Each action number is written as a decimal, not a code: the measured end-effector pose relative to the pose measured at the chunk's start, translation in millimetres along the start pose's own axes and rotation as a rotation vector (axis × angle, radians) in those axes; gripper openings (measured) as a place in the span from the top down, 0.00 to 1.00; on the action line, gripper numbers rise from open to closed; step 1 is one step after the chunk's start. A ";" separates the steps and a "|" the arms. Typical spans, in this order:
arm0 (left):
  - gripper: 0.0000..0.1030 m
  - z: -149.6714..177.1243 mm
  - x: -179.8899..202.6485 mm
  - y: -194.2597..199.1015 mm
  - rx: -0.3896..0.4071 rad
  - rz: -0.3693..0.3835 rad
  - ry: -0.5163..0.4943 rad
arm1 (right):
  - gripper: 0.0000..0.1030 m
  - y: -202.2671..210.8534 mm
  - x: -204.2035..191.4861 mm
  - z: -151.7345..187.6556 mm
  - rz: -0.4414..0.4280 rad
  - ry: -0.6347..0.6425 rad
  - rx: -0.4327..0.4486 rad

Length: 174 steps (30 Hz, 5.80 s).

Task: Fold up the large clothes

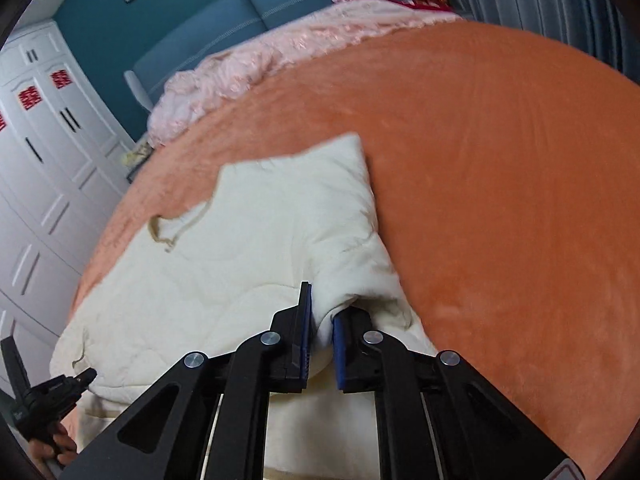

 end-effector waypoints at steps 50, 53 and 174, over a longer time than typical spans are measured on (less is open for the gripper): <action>0.36 -6.7 -76.7 68.1 0.220 0.106 0.120 | 0.76 -51.2 -145.0 95.4 0.125 0.387 0.023; 0.27 -34.1 -154.8 100.5 0.263 0.012 0.206 | 0.77 -50.7 -145.2 95.3 0.121 0.385 0.022; 0.51 -22.8 63.2 -40.0 0.228 -0.237 -0.318 | 0.70 -55.1 -142.8 69.7 0.182 0.390 0.041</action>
Point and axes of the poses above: each gripper's, at about its wrist camera, not at the fingertips, and y roughly against the way its jaws point, x to its right, z to its underside, the point moved 9 cm from there along -y, roughly the way its jaws point, and after that the axes turned 13 degrees about -x, right-handed, at the moved point
